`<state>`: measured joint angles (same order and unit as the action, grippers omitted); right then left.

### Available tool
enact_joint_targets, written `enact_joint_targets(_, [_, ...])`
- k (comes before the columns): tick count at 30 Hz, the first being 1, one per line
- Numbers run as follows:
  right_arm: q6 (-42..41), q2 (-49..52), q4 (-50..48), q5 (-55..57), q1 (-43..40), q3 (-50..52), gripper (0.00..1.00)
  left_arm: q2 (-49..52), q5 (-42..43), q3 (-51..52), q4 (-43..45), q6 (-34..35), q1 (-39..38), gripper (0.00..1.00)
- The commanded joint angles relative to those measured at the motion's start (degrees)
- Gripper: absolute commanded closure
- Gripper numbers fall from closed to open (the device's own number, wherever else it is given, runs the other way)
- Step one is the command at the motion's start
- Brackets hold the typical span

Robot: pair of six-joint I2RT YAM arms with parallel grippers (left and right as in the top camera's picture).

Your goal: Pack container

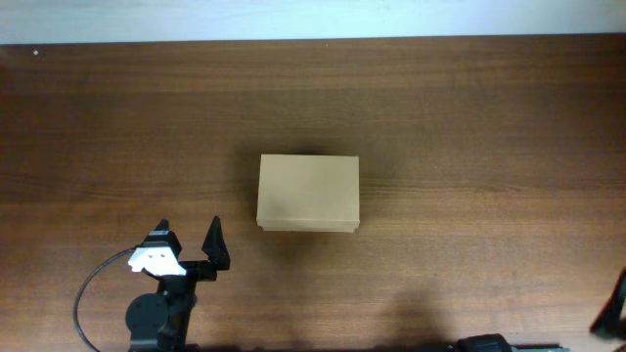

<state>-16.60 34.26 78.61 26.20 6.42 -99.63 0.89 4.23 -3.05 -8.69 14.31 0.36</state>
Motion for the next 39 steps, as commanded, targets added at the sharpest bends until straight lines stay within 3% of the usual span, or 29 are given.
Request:
enact_joint_targets(1, [-0.6, -0.1, -13.1, -11.3, -0.2, 6.2, 0.01, -0.6, -0.4, 0.7, 0.3, -1.1, 0.2, 0.01])
enact_joint_targets(7, [-0.3, -0.1, -45.3, -26.9, -0.2, 26.7, 0.01, -0.6, -0.4, 0.7, 0.3, -1.1, 0.2, 0.01])
enact_joint_targets(12, [4.8, -0.1, -71.0, -36.4, -0.2, 47.0, 0.01, -0.6, -0.4, 0.7, 0.3, -1.1, 0.2, 0.01])
enact_joint_targets(16, [11.9, -0.2, -83.0, -37.6, -0.1, 61.3, 0.01, -0.6, -0.4, 0.7, 0.3, -1.1, 0.2, 0.01])
enact_joint_targets(26, [37.6, -1.5, -83.9, -37.3, -0.1, 78.5, 0.01, -0.6, -0.4, 0.7, 0.3, -1.1, 0.2, 0.01])
enact_joint_targets(39, [38.0, -7.7, -79.4, -28.9, -0.1, 92.9, 0.01, -0.6, -0.4, 0.7, 0.3, -1.1, 0.2, 0.01])
